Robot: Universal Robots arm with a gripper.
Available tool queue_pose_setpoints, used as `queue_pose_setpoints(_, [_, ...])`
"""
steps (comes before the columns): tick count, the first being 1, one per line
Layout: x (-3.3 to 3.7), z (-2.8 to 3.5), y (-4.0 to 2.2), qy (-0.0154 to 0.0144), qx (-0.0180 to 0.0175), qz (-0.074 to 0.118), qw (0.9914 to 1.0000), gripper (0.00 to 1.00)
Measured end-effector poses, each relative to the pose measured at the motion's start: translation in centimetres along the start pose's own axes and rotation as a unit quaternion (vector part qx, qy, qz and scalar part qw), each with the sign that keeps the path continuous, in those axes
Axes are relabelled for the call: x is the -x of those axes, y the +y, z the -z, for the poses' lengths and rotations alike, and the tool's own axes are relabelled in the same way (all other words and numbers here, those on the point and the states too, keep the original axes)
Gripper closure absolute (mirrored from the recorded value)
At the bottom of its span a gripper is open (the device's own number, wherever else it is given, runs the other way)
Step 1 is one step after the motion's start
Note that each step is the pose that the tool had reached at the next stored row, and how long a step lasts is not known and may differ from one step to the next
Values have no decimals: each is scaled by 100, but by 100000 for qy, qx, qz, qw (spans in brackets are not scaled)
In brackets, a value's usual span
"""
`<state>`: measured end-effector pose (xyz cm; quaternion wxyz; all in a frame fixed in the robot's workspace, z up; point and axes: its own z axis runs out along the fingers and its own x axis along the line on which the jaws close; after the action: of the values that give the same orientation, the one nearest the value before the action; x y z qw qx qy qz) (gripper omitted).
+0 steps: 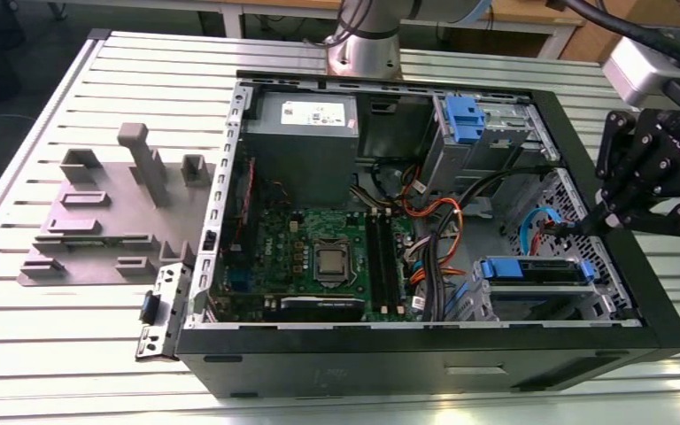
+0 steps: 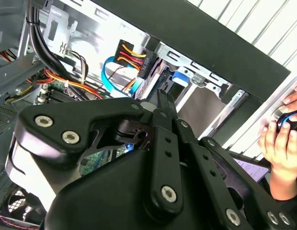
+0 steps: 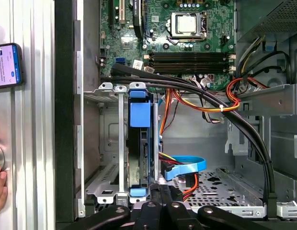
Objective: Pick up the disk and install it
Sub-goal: 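Insert the first disk wire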
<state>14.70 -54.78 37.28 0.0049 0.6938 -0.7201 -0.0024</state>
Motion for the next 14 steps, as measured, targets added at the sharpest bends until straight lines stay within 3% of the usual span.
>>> queue_pose_setpoints(14, [18, -3, -1, 5, 9, 4, 100000, 89])
